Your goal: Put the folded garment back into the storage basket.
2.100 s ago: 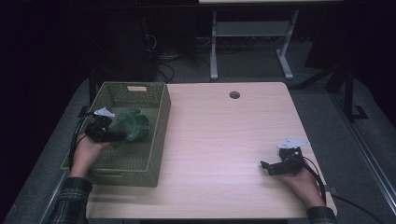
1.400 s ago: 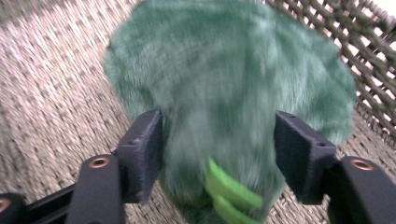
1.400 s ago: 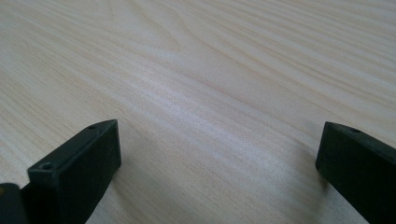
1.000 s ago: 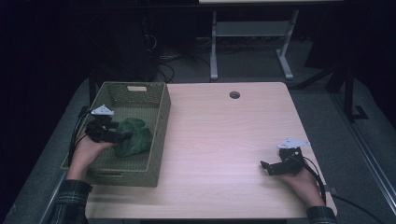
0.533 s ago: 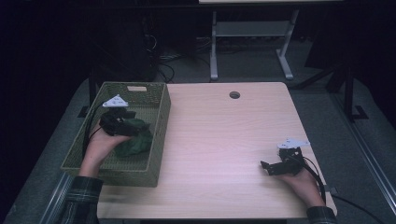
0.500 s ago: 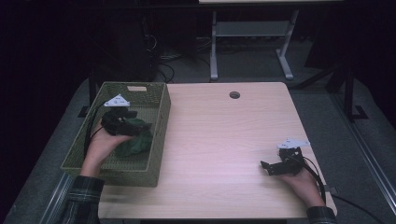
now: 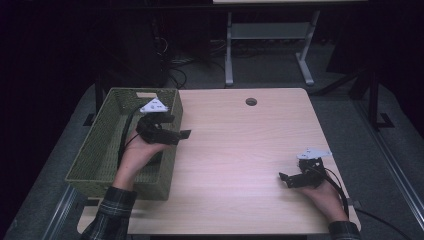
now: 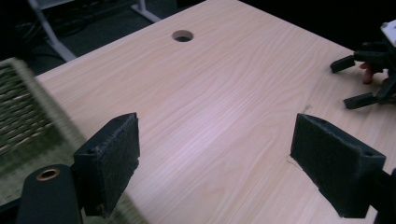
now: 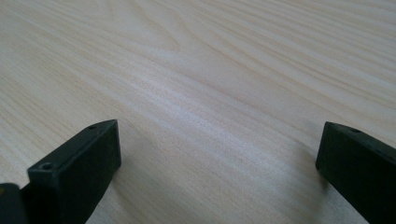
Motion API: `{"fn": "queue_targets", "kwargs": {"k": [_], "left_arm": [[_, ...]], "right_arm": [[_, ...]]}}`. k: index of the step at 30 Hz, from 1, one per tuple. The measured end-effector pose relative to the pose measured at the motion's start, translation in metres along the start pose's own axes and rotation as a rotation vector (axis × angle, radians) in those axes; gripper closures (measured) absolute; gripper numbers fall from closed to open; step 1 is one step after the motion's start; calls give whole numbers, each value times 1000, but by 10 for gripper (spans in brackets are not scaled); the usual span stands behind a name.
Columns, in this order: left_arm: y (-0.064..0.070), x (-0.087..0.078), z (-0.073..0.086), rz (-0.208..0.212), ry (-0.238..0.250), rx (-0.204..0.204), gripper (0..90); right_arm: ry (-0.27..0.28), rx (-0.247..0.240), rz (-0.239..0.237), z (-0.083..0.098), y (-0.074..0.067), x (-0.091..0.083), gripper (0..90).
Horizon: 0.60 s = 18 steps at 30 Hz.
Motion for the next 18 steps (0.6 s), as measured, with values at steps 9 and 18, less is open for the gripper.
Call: {"fn": "queue_targets", "kwargs": {"k": [9,18], "left_arm": [[34,37,2,40,-34,36,152],[57,72,15,60,-49,45,151]], "right_arm": [[0,1,-1,0,0,0,0],[0,0,-1,0,0,0,0]]}}
Point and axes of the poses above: each handheld gripper's, and its own axes: x roughly forward along the jaws, z roughly out of its underside, y roughly to its right, the point moved 9 cm from there along x, roughly forward along the jaws, and after that the axes turned 4 degrees about -x, right-handed, at the moved point
